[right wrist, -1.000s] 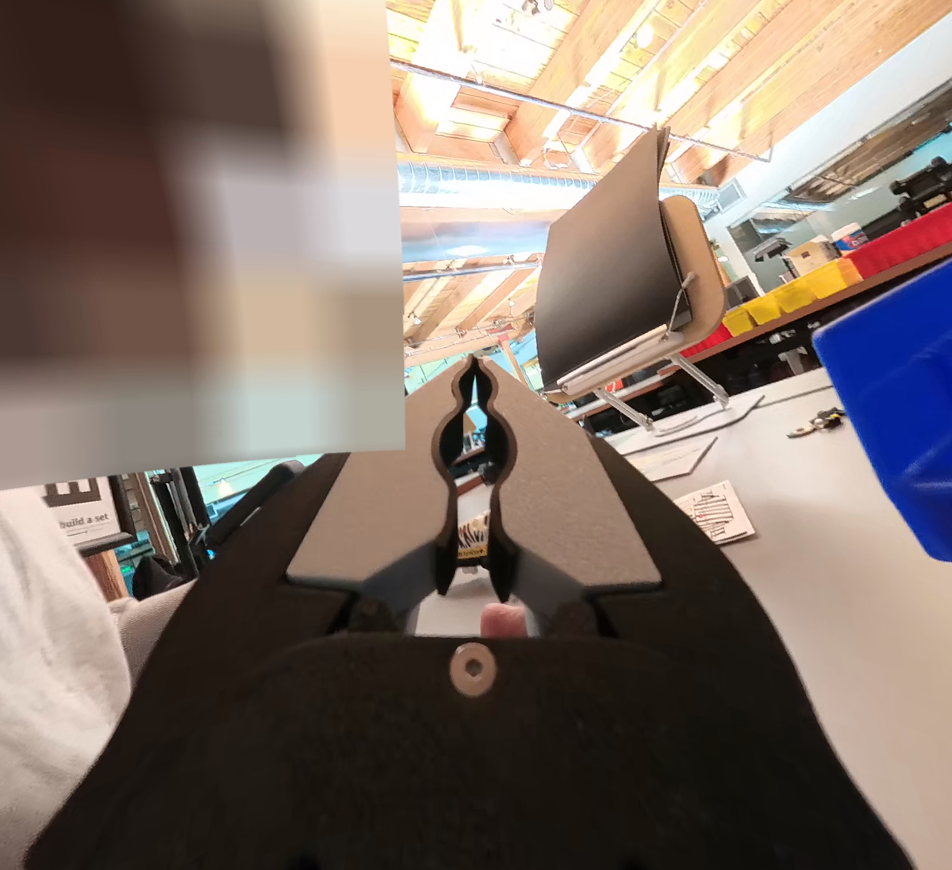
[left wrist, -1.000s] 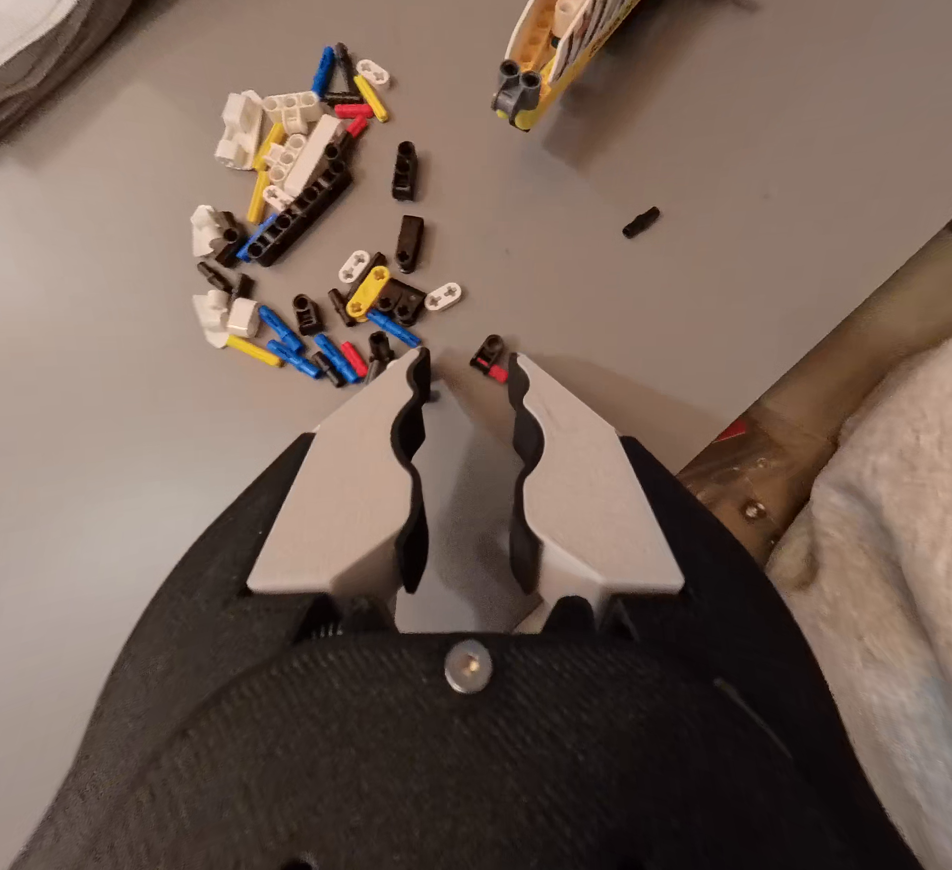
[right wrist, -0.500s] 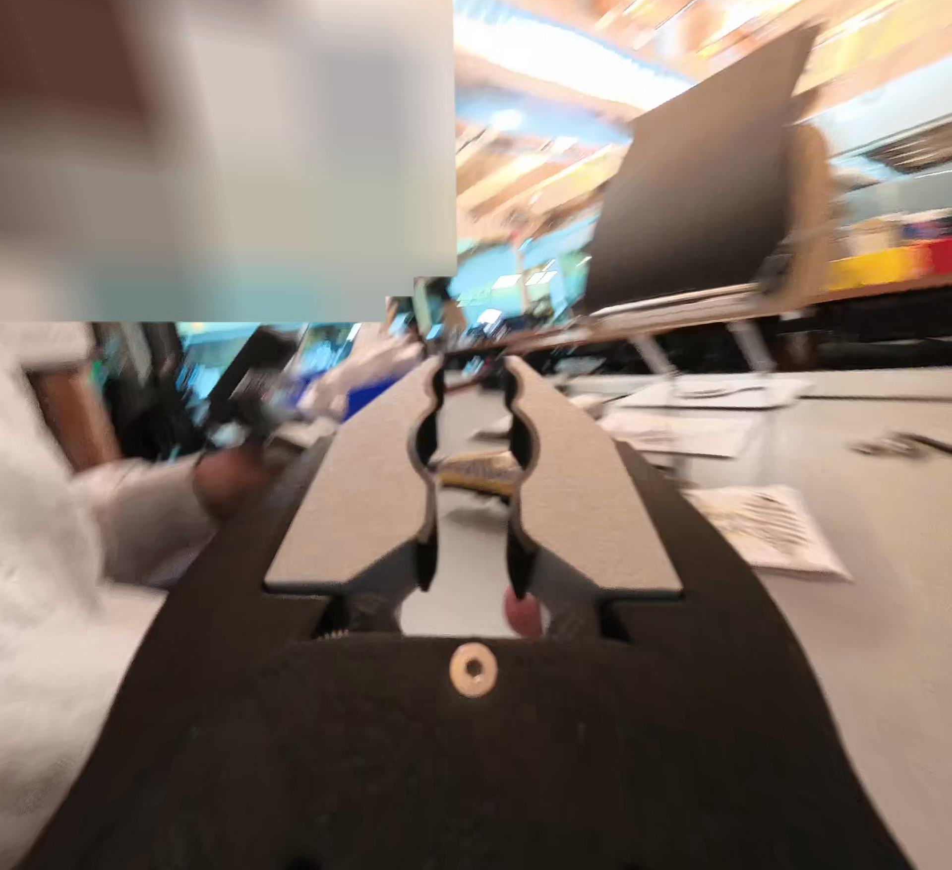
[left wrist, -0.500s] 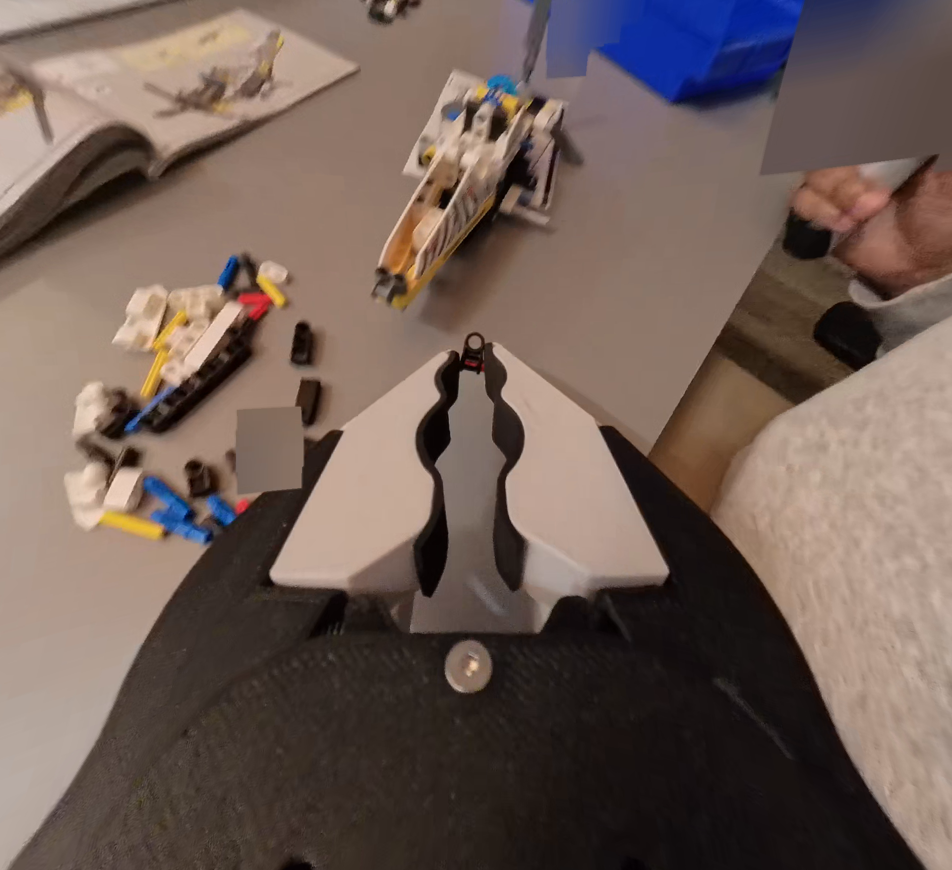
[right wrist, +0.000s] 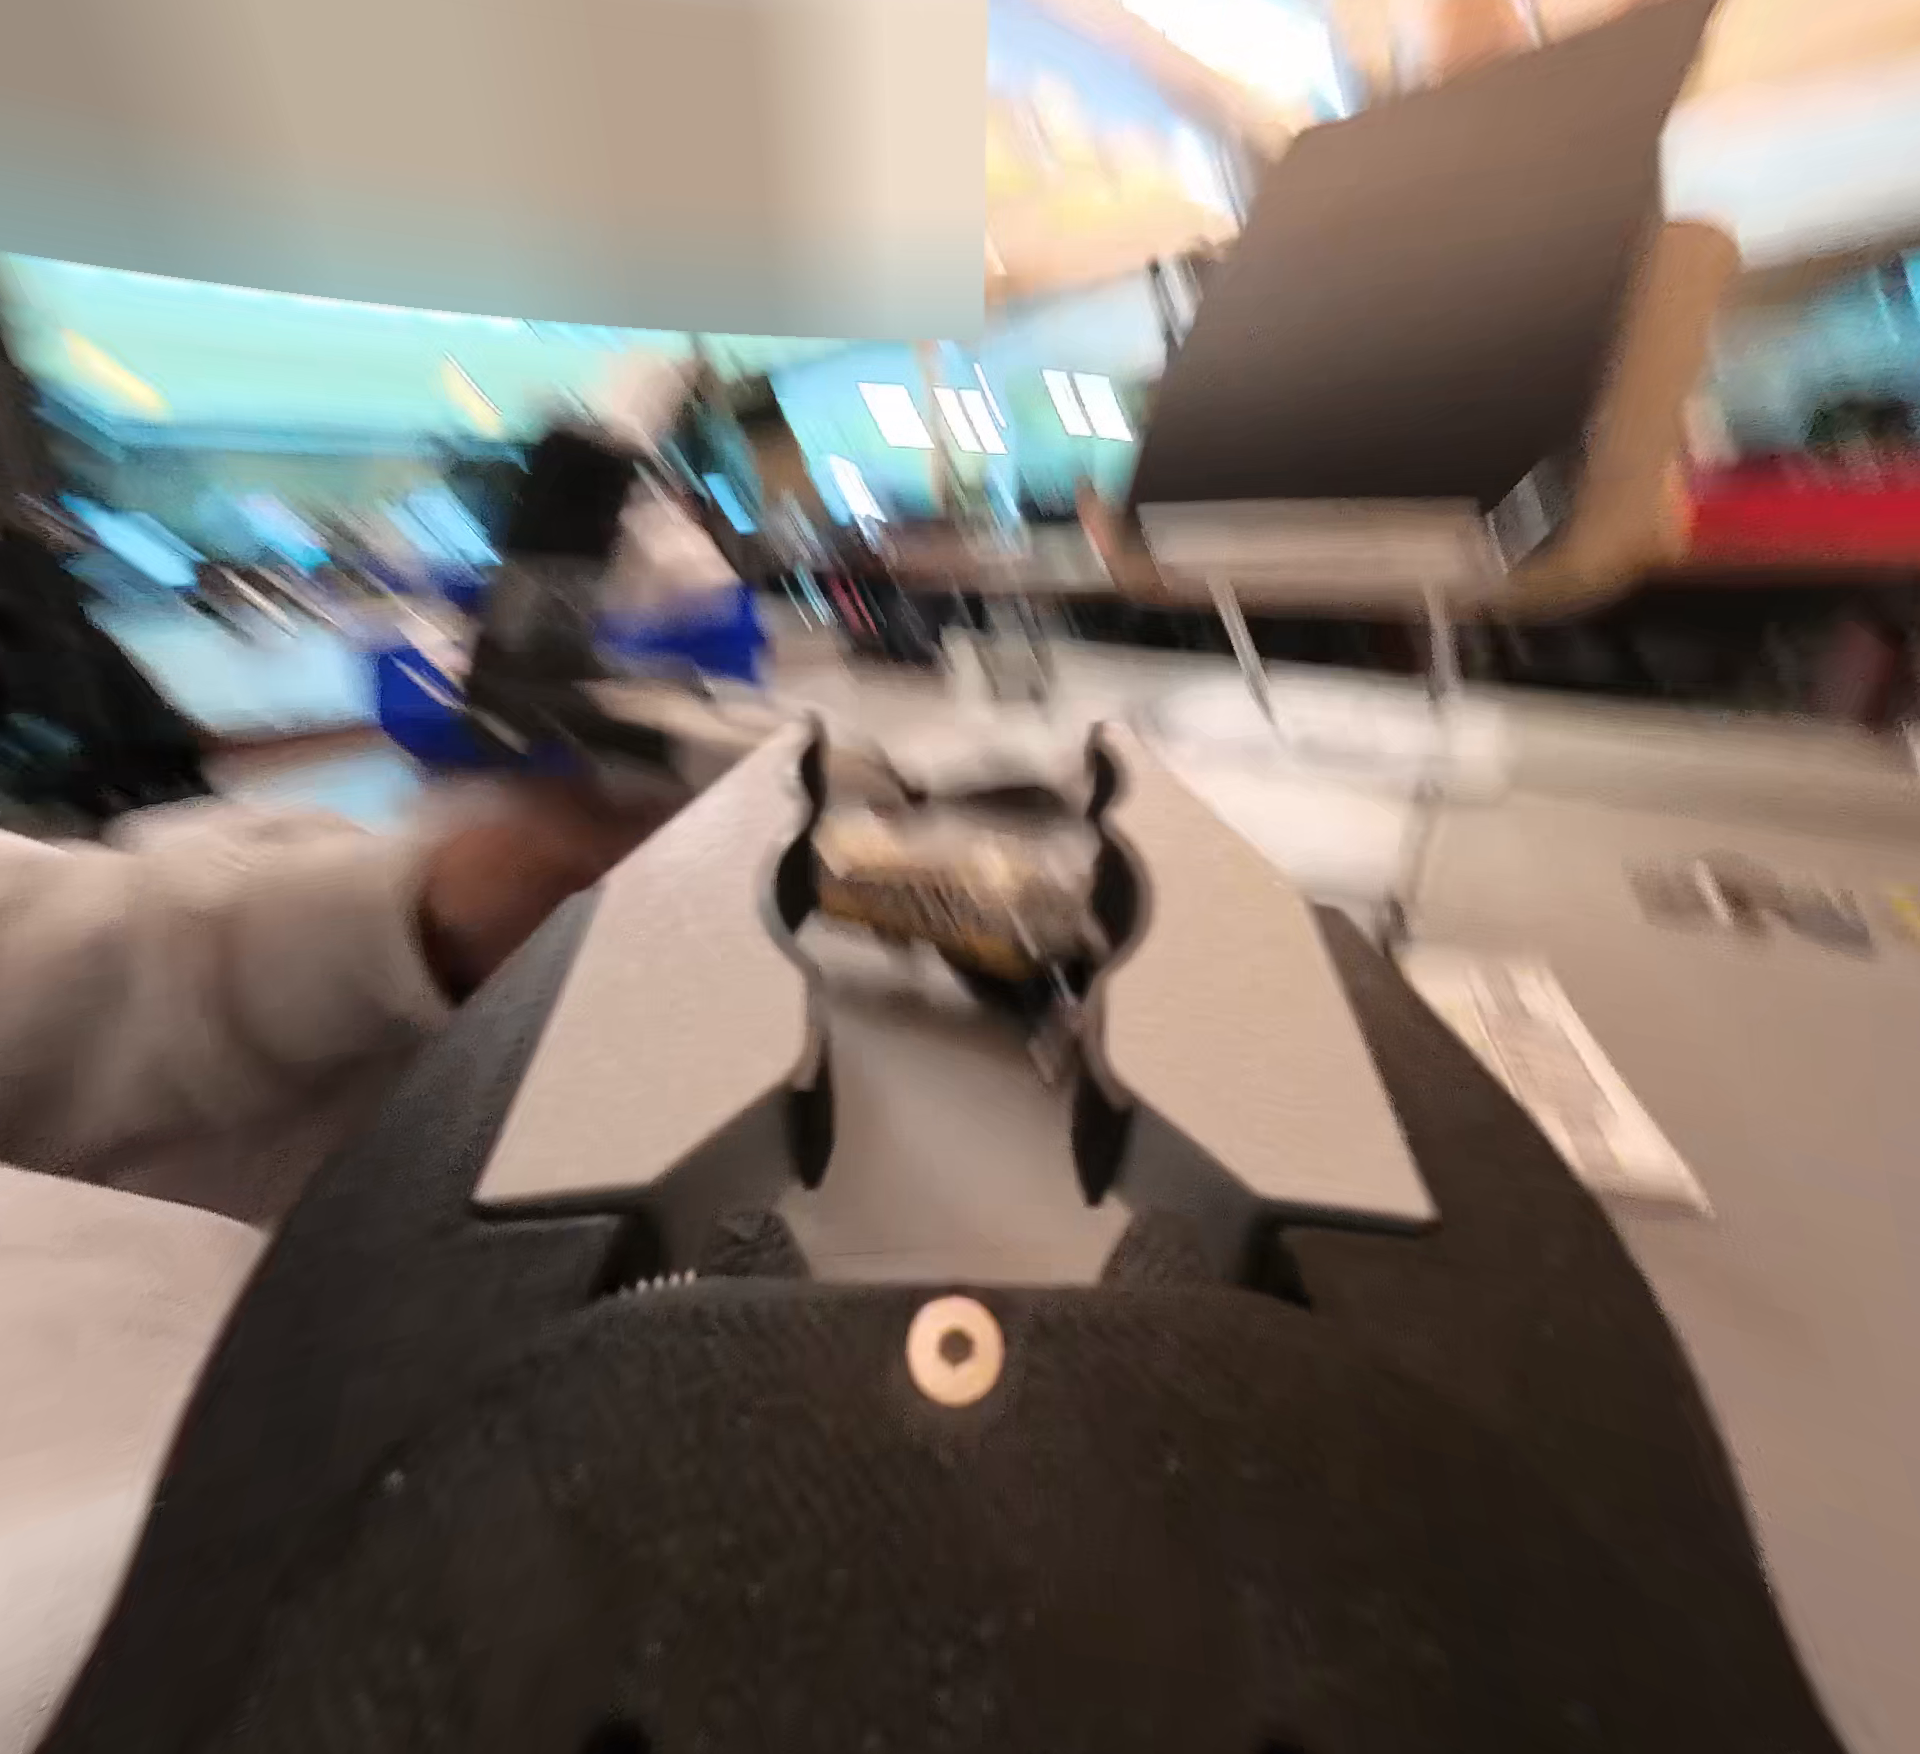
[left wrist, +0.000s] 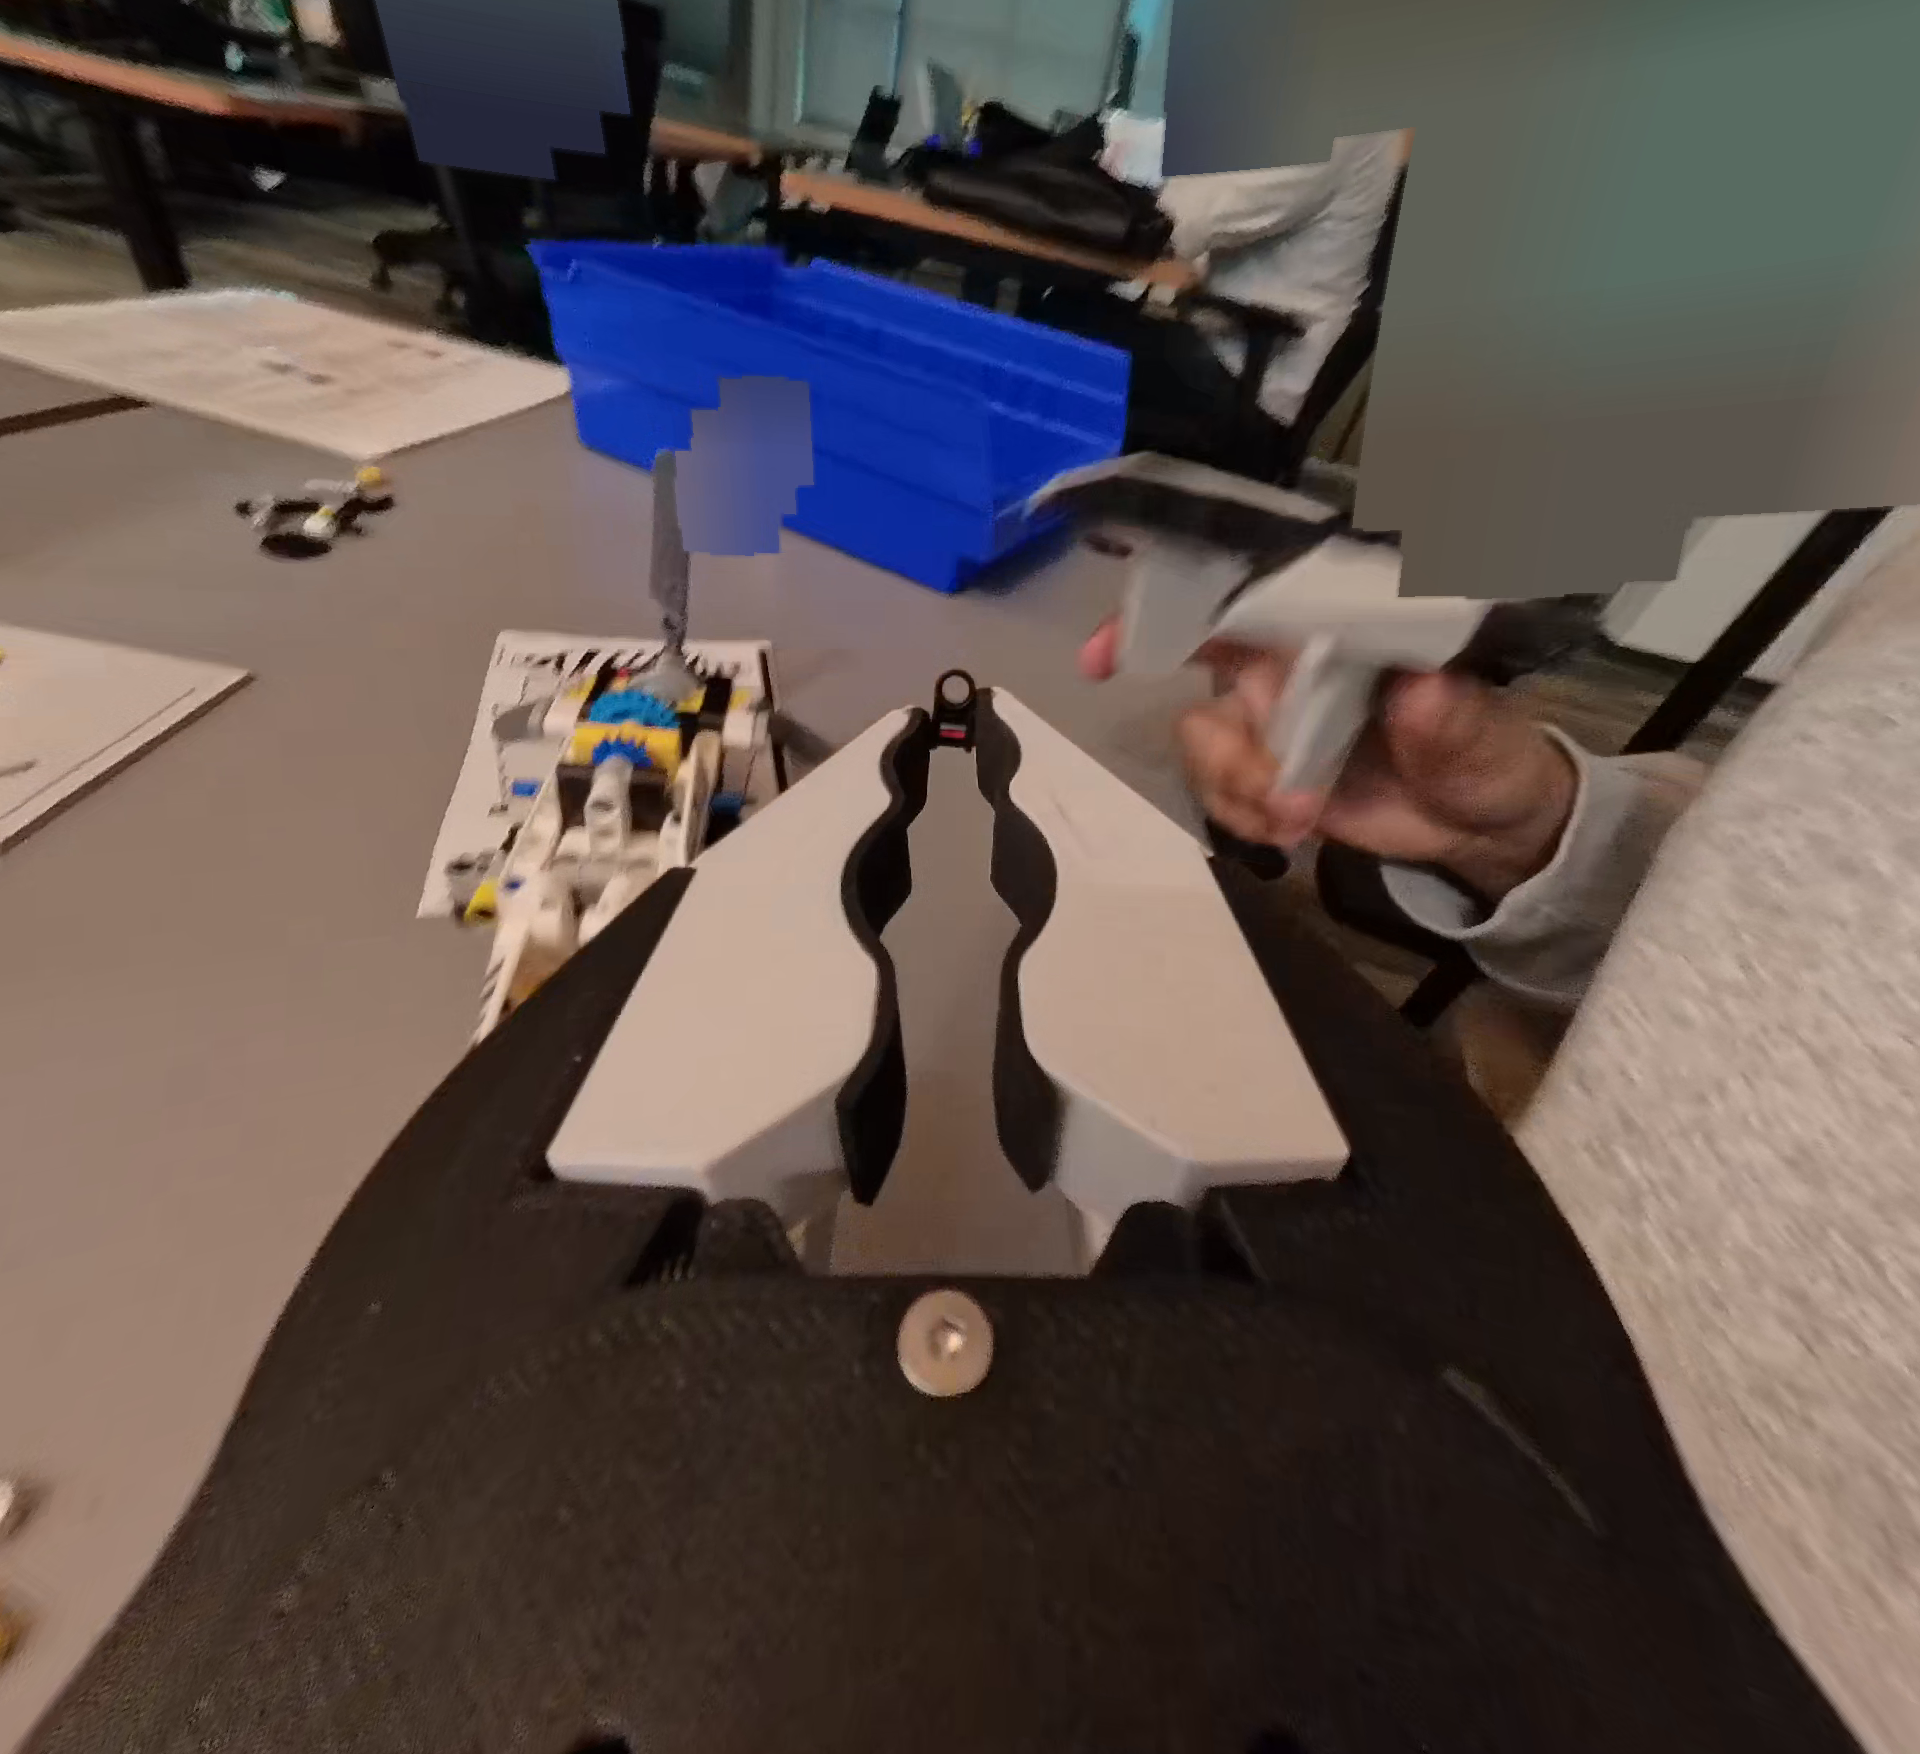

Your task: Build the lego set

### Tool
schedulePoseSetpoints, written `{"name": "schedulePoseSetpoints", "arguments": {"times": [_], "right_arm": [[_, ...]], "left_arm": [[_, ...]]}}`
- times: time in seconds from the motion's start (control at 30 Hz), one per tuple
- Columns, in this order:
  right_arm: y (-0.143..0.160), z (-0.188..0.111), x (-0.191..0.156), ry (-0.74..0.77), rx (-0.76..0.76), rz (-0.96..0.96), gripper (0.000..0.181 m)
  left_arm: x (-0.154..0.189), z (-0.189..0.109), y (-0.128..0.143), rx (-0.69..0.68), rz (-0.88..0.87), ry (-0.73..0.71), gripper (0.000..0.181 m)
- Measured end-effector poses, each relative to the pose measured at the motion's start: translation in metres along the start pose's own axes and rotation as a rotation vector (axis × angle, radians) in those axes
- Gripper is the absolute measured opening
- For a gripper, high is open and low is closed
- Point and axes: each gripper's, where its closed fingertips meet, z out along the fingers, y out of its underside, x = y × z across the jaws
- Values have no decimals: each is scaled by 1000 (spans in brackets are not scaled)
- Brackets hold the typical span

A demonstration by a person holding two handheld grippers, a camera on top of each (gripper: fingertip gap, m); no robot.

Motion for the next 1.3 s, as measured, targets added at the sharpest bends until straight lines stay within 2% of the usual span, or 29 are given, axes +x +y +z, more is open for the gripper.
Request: {"name": "schedulePoseSetpoints", "arguments": {"times": [0.1, 0.13, 0.2, 0.33, 0.4, 0.5, 0.63, 0.73, 0.8, 0.93, 1.07, 1.3], "right_arm": [[59, 12, 29, 142, -432, -22, 46], [72, 12, 32, 150, -526, -59, 44], [80, 18, 36, 163, -576, -118, 37], [73, 36, 26, 113, -505, -130, 39], [71, 43, 21, 69, -479, -109, 37], [80, 50, 18, 9, -521, -48, 37], [94, 51, 9, -120, -612, 106, 41], [87, 48, -6, -272, -581, 217, 15], [76, 46, -10, -320, -518, 243, 6], [62, 41, -12, -311, -417, 151, 0], [65, 41, -14, -283, -427, 55, 0], [50, 37, -9, -309, -347, 134, 0]], "left_arm": [[4, 9, -13, 94, 14, 96, 9], [0, 8, -18, 118, 27, 103, 9], [-12, 0, -30, 176, 27, 80, 9], [-31, -28, -44, 324, -16, 16, 8], [-34, -38, -49, 380, -71, 30, 9], [-38, -43, -53, 427, -142, 57, 9], [-34, -41, -52, 426, -156, 79, 8], [-28, -35, -46, 376, -94, 61, 8], [-23, -27, -40, 321, -44, 56, 9], [-13, -16, -29, 241, 46, 50, 9], [-13, -14, -26, 225, 54, 44, 9], [-24, -20, -32, 276, -36, 40, 9]]}}
